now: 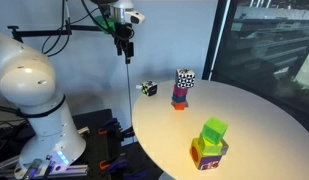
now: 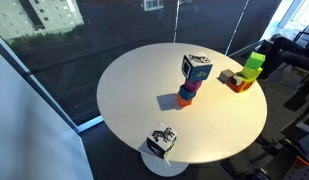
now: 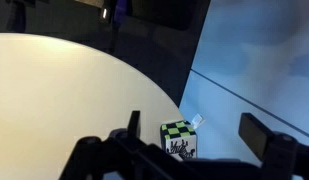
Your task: Put the white and blue dice on the table
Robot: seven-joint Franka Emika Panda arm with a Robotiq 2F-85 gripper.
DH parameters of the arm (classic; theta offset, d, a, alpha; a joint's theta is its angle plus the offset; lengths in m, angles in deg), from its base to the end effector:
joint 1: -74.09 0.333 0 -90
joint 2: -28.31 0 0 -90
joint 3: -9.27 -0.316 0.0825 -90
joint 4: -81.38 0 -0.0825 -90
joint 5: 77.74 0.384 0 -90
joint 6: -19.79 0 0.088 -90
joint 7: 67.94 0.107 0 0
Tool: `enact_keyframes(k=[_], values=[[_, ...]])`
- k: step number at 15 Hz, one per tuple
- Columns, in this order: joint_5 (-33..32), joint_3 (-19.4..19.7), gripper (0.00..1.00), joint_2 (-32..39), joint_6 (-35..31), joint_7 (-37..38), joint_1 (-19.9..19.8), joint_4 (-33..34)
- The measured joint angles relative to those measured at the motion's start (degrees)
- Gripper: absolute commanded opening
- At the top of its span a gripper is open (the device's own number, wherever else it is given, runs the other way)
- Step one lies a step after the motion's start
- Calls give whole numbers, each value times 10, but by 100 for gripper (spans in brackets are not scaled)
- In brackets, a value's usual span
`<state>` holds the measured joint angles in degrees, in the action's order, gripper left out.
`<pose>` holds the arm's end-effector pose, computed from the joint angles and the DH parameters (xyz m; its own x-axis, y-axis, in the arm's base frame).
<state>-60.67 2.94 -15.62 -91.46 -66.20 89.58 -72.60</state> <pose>0.2912 0.1378 0.4585 0.9771 0.2126 0.0049 0.2092 -0.9568 -0.2018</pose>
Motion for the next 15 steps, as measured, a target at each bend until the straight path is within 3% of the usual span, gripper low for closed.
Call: enact_keyframes(k=[8, 15], values=[[0, -1, 100, 0, 0, 0, -1, 0], [0, -7, 100, 18, -32, 5, -29, 8]])
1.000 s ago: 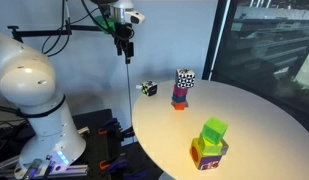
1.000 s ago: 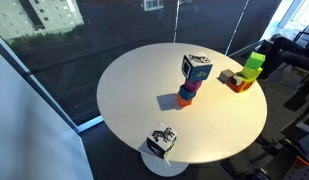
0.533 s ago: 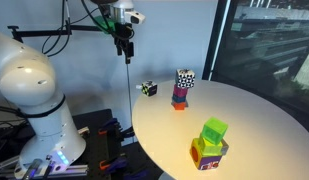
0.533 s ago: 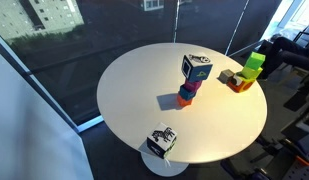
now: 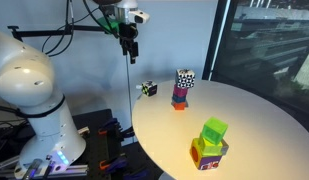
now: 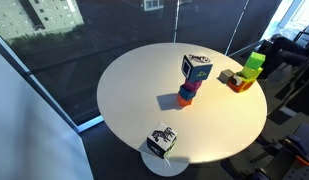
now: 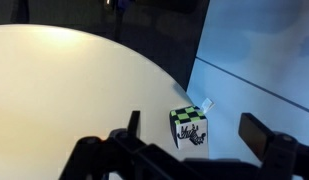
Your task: Put the white and blue dice on the table
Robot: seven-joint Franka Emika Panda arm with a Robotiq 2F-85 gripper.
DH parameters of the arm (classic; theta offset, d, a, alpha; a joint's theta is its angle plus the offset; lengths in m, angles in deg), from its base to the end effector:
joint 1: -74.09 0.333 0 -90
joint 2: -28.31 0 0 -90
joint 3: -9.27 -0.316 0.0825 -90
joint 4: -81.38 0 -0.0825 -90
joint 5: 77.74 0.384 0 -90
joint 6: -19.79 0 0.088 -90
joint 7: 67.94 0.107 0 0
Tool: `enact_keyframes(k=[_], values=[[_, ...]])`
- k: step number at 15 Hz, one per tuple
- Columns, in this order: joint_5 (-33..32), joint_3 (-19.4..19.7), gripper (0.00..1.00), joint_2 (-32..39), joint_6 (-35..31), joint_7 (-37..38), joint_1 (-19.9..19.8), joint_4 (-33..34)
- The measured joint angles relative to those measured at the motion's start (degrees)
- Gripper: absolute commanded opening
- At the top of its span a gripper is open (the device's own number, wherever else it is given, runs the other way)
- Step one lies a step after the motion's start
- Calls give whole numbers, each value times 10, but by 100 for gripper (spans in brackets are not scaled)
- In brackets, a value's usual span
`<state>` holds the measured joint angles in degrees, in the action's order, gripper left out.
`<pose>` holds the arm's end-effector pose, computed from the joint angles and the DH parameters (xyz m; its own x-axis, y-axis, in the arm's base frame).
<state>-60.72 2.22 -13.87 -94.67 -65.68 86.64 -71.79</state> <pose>0.3082 0.1287 0.4599 0.9873 0.1530 0.0420 0.1583 -0.9679 -0.1950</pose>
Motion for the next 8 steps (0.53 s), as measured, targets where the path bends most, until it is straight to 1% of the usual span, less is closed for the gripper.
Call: enact_keyframes(k=[4, 8], values=[[-13, -11, 100, 23, -34, 24, -28, 19], [-54, -33, 100, 55, -64, 80, -61, 48]])
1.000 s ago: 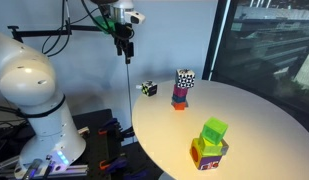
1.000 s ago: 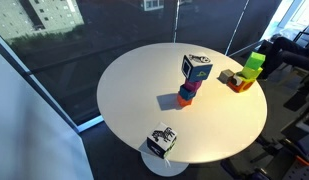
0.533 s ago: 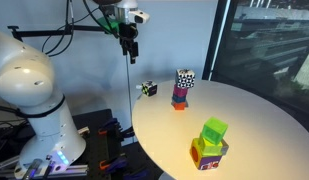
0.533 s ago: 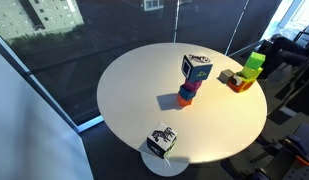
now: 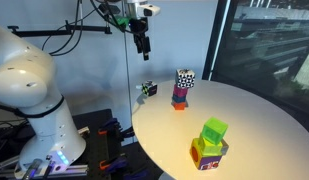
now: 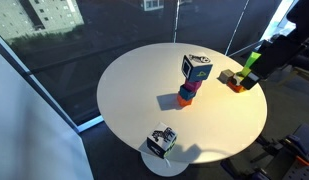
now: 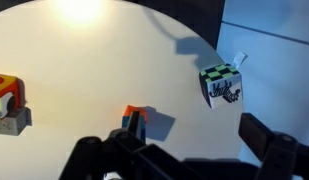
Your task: Put the white and blue dice on the table
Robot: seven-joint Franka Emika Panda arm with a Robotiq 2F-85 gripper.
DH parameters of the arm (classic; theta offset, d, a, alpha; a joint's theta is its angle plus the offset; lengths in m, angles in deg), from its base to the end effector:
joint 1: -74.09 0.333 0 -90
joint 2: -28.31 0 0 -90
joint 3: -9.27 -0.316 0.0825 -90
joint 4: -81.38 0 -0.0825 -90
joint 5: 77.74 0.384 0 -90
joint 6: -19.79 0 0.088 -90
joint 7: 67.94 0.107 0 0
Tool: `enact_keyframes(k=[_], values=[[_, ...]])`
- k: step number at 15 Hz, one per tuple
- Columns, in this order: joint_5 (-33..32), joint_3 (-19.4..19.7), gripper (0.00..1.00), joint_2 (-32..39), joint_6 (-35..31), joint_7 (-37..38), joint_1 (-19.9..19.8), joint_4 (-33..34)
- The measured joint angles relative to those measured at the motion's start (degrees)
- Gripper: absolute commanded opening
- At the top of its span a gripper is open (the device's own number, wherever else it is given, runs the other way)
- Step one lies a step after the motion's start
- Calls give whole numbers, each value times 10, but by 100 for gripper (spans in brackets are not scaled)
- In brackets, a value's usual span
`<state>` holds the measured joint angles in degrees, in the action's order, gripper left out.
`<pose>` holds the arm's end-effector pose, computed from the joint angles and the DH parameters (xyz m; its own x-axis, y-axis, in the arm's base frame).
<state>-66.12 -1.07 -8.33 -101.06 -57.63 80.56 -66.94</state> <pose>0.3517 0.1186 0.4752 0.9907 -0.0113 0.1353 0.0032 -0.9943 -0.1065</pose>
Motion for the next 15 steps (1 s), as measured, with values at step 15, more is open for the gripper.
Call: enact_keyframes(k=[15], values=[[-145, -43, 100, 153, 42, 203, -62, 174]])
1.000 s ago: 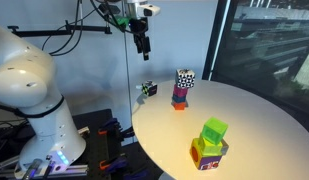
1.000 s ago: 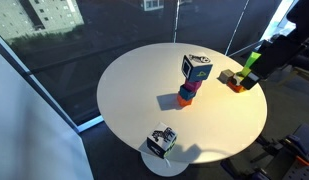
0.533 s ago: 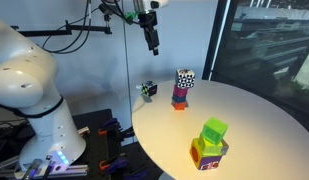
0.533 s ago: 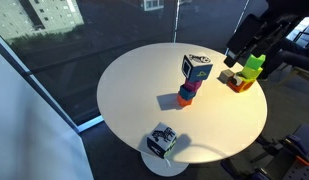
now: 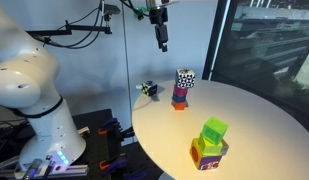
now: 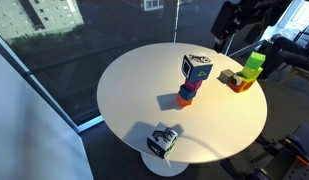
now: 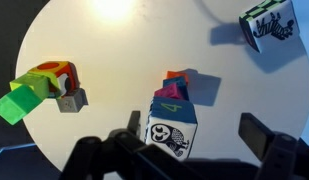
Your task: Put the white and blue dice on the table
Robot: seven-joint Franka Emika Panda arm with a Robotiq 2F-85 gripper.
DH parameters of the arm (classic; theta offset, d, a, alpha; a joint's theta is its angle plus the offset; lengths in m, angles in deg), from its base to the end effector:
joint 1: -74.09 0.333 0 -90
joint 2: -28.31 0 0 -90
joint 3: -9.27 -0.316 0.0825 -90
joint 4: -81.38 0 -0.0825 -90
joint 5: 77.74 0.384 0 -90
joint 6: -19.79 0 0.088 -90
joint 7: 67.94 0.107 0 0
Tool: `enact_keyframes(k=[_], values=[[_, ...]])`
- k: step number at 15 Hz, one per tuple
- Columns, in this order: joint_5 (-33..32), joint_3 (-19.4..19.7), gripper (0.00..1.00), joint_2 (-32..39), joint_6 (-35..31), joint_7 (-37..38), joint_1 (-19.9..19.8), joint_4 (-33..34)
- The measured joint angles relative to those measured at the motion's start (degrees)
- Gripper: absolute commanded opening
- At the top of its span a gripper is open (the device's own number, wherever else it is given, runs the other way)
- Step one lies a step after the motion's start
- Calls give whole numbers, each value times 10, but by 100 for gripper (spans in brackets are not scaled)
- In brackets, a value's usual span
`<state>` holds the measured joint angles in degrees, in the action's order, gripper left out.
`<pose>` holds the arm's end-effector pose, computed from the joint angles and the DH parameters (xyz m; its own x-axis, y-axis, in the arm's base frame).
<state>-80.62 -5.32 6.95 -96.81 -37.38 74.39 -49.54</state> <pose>0.4371 0.1219 0.5057 0.9534 -0.2534 0.1640 -0.2666 -0.9617 0.0641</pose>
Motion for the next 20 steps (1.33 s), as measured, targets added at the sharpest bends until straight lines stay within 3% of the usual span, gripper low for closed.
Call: enact_keyframes(k=[11, 20], values=[[-1, 22, 100, 155, 56, 4, 3, 130], [-1, 64, 100, 259, 49, 3, 26, 207]])
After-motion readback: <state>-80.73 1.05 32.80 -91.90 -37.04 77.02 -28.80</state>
